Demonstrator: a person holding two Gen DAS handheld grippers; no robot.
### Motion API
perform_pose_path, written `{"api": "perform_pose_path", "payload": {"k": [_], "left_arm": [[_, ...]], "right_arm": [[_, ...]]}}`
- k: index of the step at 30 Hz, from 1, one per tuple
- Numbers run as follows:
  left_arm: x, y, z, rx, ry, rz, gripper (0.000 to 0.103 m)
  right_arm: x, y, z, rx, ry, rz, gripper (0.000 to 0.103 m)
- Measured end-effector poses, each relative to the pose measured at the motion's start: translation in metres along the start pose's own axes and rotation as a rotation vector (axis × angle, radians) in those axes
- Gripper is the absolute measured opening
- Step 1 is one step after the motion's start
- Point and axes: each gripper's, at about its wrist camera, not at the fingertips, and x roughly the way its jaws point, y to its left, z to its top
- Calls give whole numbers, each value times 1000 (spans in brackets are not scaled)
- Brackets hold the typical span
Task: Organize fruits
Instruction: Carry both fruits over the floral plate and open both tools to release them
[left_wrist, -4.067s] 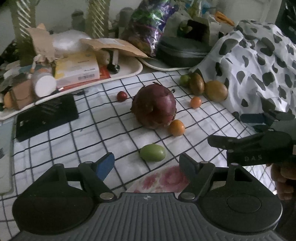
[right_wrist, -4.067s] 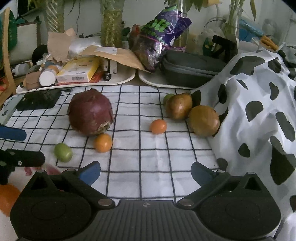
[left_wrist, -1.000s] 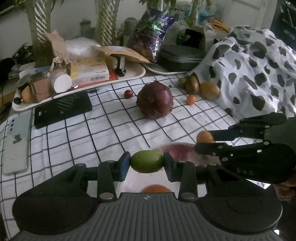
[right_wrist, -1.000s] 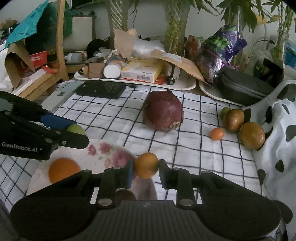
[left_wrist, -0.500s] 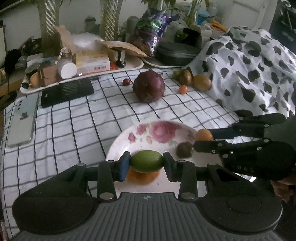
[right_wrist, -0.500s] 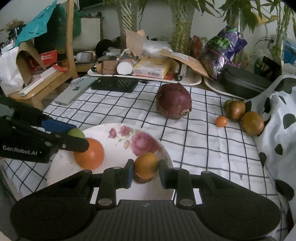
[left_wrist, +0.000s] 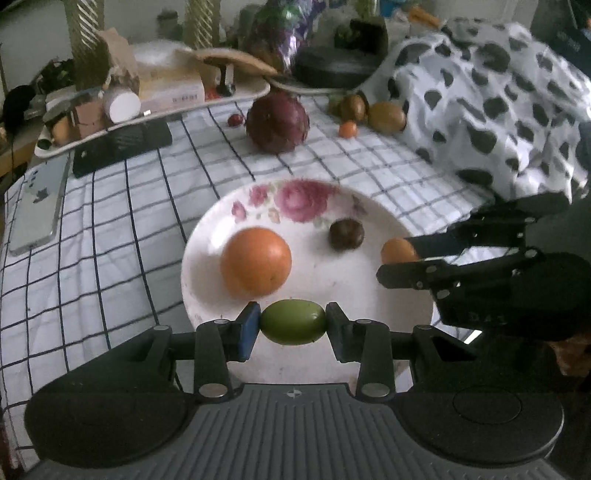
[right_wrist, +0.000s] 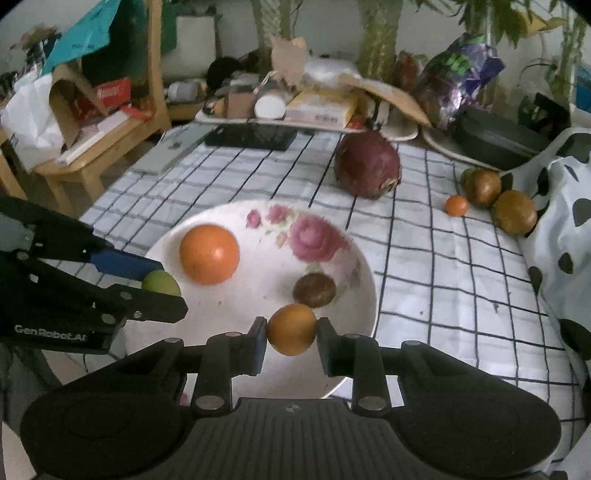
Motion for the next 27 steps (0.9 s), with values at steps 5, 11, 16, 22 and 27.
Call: {"api": "perform_pose_path", "payload": {"k": [5,11,16,22,27], "left_arm": [[11,4,-2,-7,56,14,38],[21,4,-2,7,96,12,38],[23,3,-2,13,100,18,38],[24,3,0,14,103,12,42],[20,1,-1,28,89,40,56]], "right_arm": [[8,0,-1,-3,49,7,30],[18,4,-3,-28,103,13,30],[20,5,-5,-39,117,12,30],[14,5,-5,-39,97,11,52],[6,2,-3,-15,72,16,62]]}}
